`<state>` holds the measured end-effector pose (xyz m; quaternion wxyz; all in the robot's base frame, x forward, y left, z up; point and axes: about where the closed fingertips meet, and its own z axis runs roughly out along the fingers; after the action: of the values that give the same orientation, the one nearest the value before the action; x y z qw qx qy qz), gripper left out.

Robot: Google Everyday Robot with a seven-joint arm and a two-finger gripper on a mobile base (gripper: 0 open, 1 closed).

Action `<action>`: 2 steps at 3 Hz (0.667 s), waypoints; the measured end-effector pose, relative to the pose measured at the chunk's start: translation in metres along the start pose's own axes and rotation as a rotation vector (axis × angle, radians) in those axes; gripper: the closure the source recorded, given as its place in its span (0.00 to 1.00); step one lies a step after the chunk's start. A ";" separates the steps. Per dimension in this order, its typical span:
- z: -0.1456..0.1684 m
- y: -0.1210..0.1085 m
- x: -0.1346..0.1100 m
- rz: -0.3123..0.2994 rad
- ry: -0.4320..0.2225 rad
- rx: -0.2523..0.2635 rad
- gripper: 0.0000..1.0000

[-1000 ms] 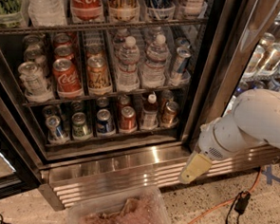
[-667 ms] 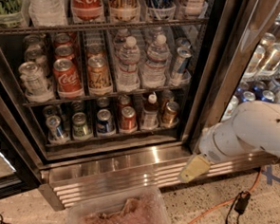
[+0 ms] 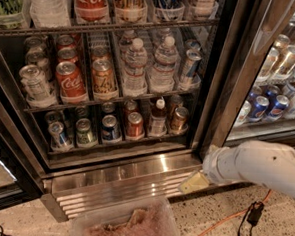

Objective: Pick coke can from bottom shelf of fridge

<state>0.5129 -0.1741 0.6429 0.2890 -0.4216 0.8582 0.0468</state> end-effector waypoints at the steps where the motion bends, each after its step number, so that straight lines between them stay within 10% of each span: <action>1: 0.026 0.018 0.003 0.056 -0.058 0.036 0.00; 2: 0.025 0.008 -0.011 0.071 -0.115 0.080 0.00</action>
Offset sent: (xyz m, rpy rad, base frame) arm -0.0040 0.0167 -0.0241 0.0458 -0.0339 -0.0487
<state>0.5233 -0.1533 0.6267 0.3525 -0.3757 0.8558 0.0469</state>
